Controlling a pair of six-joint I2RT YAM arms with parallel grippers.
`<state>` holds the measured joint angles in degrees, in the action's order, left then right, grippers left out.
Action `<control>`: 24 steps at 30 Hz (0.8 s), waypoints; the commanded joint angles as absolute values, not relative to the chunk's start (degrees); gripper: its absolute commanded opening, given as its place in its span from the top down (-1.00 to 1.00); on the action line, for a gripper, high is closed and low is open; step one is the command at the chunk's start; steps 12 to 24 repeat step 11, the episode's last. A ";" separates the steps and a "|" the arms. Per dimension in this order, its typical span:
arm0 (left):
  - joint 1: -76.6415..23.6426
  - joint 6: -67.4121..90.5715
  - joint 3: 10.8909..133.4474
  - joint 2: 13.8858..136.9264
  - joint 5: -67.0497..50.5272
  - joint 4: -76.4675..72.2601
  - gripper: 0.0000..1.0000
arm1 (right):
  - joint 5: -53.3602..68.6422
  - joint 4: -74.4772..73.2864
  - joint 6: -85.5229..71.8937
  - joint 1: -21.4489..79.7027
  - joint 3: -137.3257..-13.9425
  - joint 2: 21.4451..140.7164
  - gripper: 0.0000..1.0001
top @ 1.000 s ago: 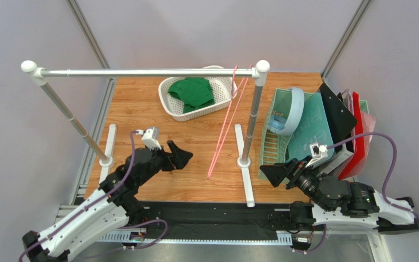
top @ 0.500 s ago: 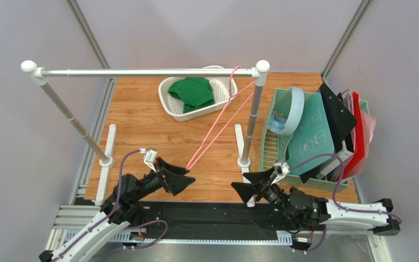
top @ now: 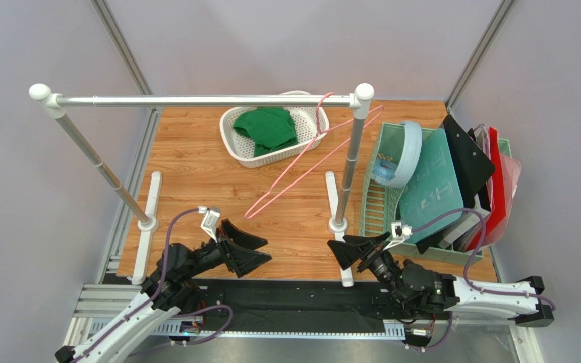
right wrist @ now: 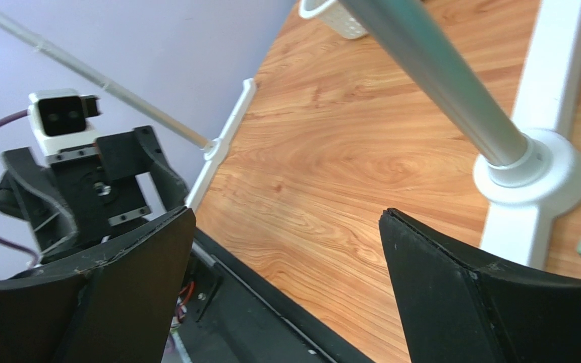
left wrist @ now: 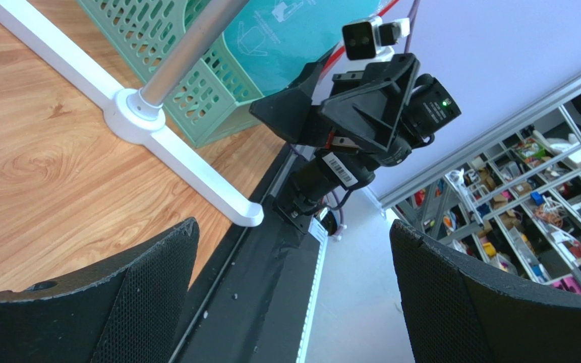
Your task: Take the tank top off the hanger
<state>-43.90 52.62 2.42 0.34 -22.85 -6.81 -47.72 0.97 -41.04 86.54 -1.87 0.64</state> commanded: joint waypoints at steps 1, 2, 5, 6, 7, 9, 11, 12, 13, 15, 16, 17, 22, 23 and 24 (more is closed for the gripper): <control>-43.95 52.82 -1.93 -6.59 -24.35 -5.36 -0.98 | -54.75 -6.94 -50.09 86.57 4.66 -0.35 -1.00; -43.86 52.74 -1.93 -6.59 -24.17 -4.93 -0.98 | -54.84 -7.90 -50.27 86.66 4.66 -0.35 -1.00; -43.86 52.30 -1.85 -6.59 -23.56 -2.99 -0.98 | -54.93 -9.40 -50.62 86.66 4.66 -0.35 -1.00; -43.86 52.29 -1.76 -6.59 -23.29 -1.94 -0.98 | -54.93 -9.93 -51.32 86.66 4.57 -0.35 -1.00; -43.94 52.29 -1.76 -6.59 -23.20 -1.41 -0.98 | -55.02 -10.37 -51.85 86.66 4.57 -0.35 -1.00; -43.86 52.12 -1.76 -6.59 -22.85 -0.36 -0.98 | -54.93 -10.90 -52.21 86.66 4.57 -0.35 -1.00; -43.86 52.20 -1.67 -6.59 -22.50 -0.18 -0.98 | -53.97 -10.63 -52.03 86.66 4.57 -0.35 -1.00; -43.86 52.20 -1.67 -6.59 -22.50 -0.18 -0.98 | -53.97 -10.63 -52.03 86.66 4.57 -0.35 -1.00; -43.86 52.20 -1.67 -6.59 -22.50 -0.18 -0.98 | -53.97 -10.63 -52.03 86.66 4.57 -0.35 -1.00; -43.86 52.20 -1.67 -6.59 -22.50 -0.18 -0.98 | -53.97 -10.63 -52.03 86.66 4.57 -0.35 -1.00; -43.86 52.20 -1.67 -6.59 -22.50 -0.18 -0.98 | -53.97 -10.63 -52.03 86.66 4.57 -0.35 -1.00; -43.86 52.20 -1.67 -6.59 -22.50 -0.18 -0.98 | -53.97 -10.63 -52.03 86.66 4.57 -0.35 -1.00; -43.86 52.20 -1.67 -6.59 -22.50 -0.18 -0.98 | -53.97 -10.63 -52.03 86.66 4.57 -0.35 -1.00; -43.86 52.20 -1.67 -6.59 -22.50 -0.18 -0.98 | -53.97 -10.63 -52.03 86.66 4.57 -0.35 -1.00; -43.86 52.20 -1.67 -6.59 -22.50 -0.18 -0.98 | -53.97 -10.63 -52.03 86.66 4.57 -0.35 -1.00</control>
